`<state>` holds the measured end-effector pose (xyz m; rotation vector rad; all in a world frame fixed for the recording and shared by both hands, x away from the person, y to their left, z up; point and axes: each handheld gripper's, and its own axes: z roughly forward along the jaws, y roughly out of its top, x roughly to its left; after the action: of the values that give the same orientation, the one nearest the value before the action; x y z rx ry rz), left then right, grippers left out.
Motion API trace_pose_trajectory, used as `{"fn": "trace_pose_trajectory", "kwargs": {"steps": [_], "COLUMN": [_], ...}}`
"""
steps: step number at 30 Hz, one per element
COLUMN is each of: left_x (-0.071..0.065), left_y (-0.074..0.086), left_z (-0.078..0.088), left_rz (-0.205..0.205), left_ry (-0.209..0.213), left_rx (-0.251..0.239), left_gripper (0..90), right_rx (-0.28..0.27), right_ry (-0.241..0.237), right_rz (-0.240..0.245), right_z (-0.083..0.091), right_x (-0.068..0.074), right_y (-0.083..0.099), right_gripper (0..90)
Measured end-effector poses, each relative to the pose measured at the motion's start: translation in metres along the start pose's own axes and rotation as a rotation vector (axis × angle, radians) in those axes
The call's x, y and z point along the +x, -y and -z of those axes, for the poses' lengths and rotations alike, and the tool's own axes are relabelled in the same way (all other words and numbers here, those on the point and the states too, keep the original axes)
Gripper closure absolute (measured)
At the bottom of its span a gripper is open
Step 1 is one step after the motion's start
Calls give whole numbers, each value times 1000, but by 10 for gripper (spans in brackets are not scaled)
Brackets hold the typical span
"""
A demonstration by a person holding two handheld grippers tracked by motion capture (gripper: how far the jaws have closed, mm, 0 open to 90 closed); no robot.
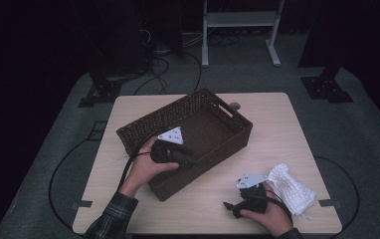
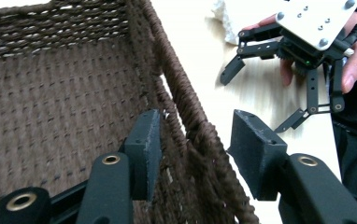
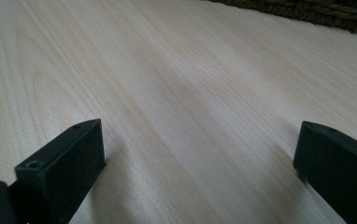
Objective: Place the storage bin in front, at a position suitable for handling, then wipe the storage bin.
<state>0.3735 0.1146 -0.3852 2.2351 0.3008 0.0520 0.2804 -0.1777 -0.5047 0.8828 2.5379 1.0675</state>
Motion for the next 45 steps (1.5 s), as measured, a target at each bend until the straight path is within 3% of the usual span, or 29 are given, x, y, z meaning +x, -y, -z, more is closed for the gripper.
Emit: {"fn": "trace_pose_trajectory", "kwargs": {"steps": [13,23,28,30,35,45], "left_x": [2,0,0,0,-1,-2], "left_y": [5,7,8,8,8,8], "left_z": [-14,-15,-15,-15,-15,-15], "left_rz": [-4,-13,-13,-11,-12,-16], "left_ry": [63,63,61,60,53,49], "left_rx": [-2,-9,-13,-14,-13,-11], "left_gripper": [651,684,685,684,681,684], "right_rx": [3,3,6,25,13,-40], "right_ry": [-3,18,-1,-13,-16,38], "right_rz": [3,-16,-3,0,-11,-20], "right_z": [0,0,6,10,15,43], "right_x": [0,3,4,6,4,-7], "right_y": [0,0,-2,-5,-6,-13], "right_gripper": [12,17,208,331,369,428]}}
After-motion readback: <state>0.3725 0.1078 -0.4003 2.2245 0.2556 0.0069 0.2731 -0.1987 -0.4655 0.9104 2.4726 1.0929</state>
